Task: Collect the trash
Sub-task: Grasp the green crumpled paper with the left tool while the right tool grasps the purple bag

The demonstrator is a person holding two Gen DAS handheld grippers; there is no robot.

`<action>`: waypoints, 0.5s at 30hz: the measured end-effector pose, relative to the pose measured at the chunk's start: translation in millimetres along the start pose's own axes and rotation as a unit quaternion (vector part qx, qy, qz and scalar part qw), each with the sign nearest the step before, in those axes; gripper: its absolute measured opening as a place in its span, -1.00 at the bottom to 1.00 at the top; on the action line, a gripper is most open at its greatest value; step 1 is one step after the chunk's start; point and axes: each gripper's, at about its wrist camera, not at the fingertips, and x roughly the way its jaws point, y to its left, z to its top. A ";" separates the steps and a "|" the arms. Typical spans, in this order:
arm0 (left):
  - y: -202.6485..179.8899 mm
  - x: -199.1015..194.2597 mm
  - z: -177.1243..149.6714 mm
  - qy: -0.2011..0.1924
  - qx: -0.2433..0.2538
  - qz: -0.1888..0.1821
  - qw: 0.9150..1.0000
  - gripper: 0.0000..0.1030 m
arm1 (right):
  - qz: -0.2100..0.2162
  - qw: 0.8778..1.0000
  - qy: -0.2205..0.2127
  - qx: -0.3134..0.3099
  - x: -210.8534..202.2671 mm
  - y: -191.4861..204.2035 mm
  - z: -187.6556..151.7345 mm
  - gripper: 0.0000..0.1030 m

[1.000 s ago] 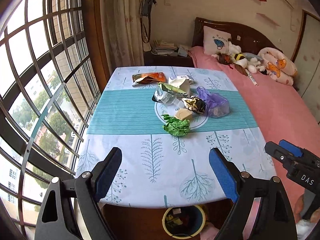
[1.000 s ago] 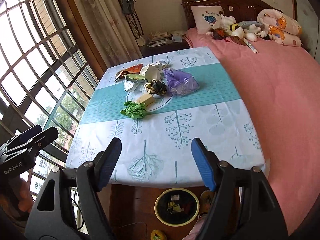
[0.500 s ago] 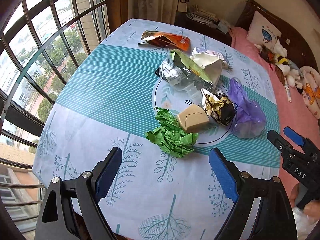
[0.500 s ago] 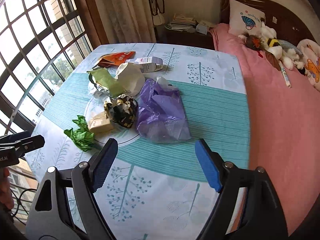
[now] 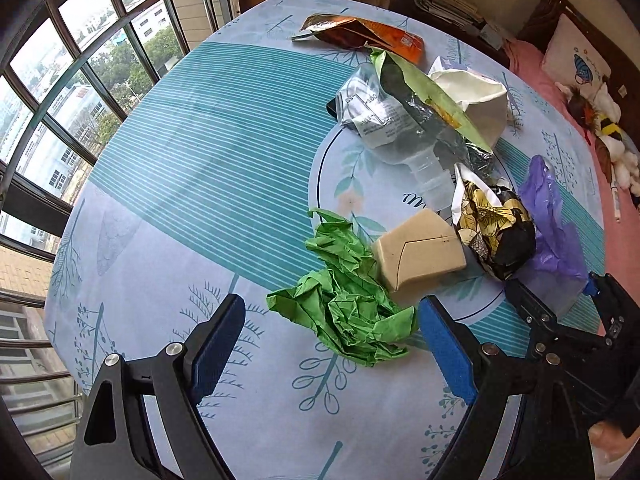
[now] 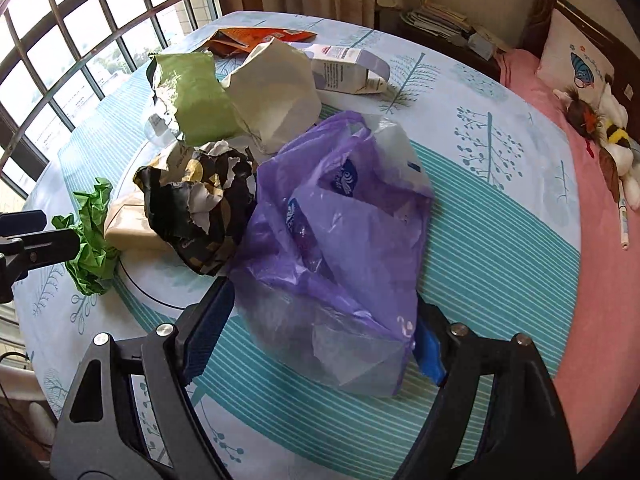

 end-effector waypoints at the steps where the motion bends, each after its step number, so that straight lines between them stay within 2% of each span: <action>1: -1.3 3.1 1.3 0.001 -0.002 0.002 1.000 0.75 | -0.001 1.000 0.000 -0.002 2.6 0.5 -1.0 0.52; 4: -1.6 10.5 4.3 0.006 -0.007 0.003 1.000 0.75 | -0.005 1.000 0.010 -0.009 11.5 -0.7 -0.8 0.53; 8: -2.5 16.6 6.6 0.013 -0.008 0.007 1.000 0.68 | -0.014 1.000 -0.001 -0.018 13.2 0.5 -3.8 0.47; 11: -4.5 23.2 7.3 0.021 -0.006 0.004 1.000 0.49 | -0.018 1.000 -0.009 -0.013 11.5 -0.3 -4.3 0.38; 14: -4.9 28.5 4.9 0.030 -0.001 -0.002 1.000 0.24 | -0.019 1.000 -0.015 -0.004 8.9 -3.2 -4.1 0.15; 15: -5.9 30.5 4.5 0.034 0.001 -0.002 0.999 0.13 | -0.020 1.000 -0.017 0.000 7.2 -4.8 -3.9 0.01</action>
